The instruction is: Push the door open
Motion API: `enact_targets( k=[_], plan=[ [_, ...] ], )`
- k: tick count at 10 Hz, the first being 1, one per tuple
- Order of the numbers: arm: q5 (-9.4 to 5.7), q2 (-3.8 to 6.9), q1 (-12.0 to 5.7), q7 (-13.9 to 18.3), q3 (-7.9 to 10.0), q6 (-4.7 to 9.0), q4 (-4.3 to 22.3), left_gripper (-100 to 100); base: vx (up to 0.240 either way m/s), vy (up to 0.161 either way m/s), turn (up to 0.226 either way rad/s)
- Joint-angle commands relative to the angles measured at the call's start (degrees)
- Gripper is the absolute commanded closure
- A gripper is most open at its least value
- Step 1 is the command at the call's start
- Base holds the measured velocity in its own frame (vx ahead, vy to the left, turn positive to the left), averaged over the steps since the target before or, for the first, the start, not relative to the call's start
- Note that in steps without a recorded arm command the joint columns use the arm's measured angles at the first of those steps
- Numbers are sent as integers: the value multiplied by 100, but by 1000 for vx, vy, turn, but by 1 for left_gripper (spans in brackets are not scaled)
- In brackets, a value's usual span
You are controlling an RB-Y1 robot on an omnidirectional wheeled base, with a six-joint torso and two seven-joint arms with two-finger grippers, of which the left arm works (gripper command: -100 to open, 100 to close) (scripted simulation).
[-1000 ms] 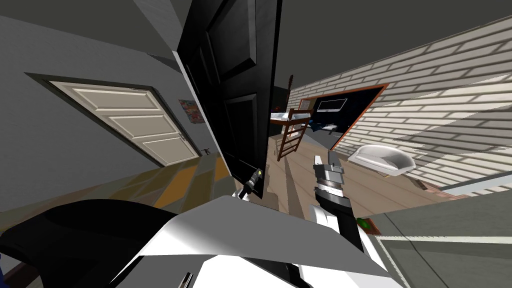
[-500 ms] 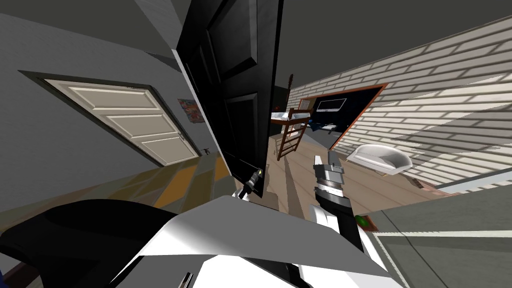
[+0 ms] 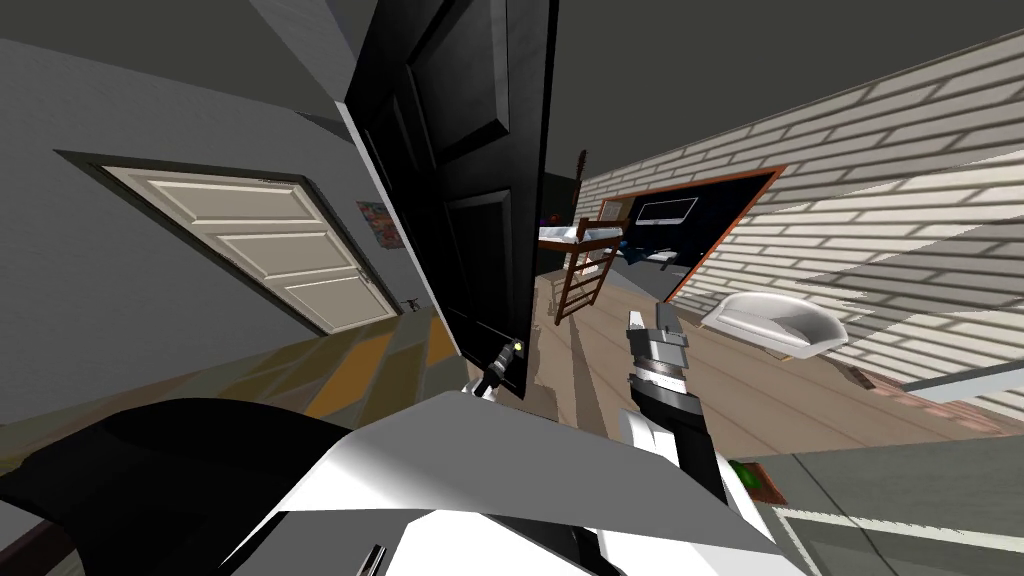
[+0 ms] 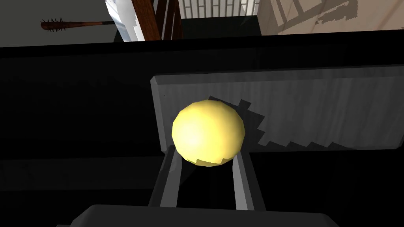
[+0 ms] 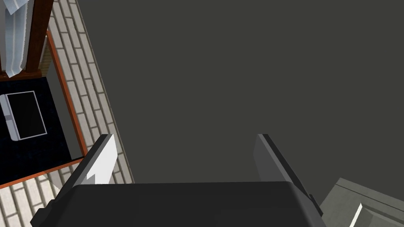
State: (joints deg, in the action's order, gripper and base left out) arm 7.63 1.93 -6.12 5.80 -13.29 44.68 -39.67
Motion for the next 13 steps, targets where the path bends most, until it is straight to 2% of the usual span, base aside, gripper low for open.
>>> enact_targets(
  k=[1,2,4,5,6,7,8,10,11,12,13],
  plan=[
    [-49,41,-172,2,89,127,214,100,68,-4,15],
    [-52,86,-103,-66,62,62,123,-100,-44,59,90],
    [-72,87,-80,-109,63,37,94,-100,-145,82,62],
    [-86,47,-63,-140,63,19,74,-100,-182,115,74],
    [-100,-30,-46,-172,64,1,53,-100,-214,72,87],
    [-120,-197,-23,-214,64,-24,25,-100,-238,9,96],
    [-129,-320,-12,-236,65,-37,11,-100,-240,-4,64],
    [-138,-461,-1,-255,65,-48,-2,-100,-153,-54,21],
    [-131,-388,16,-225,56,-93,-77,-100,-49,-54,10],
    [-134,-258,31,-241,61,-87,-84,-100,72,50,-10],
    [-135,-223,33,-246,64,-79,-81,-100,150,33,-21]
  ],
)
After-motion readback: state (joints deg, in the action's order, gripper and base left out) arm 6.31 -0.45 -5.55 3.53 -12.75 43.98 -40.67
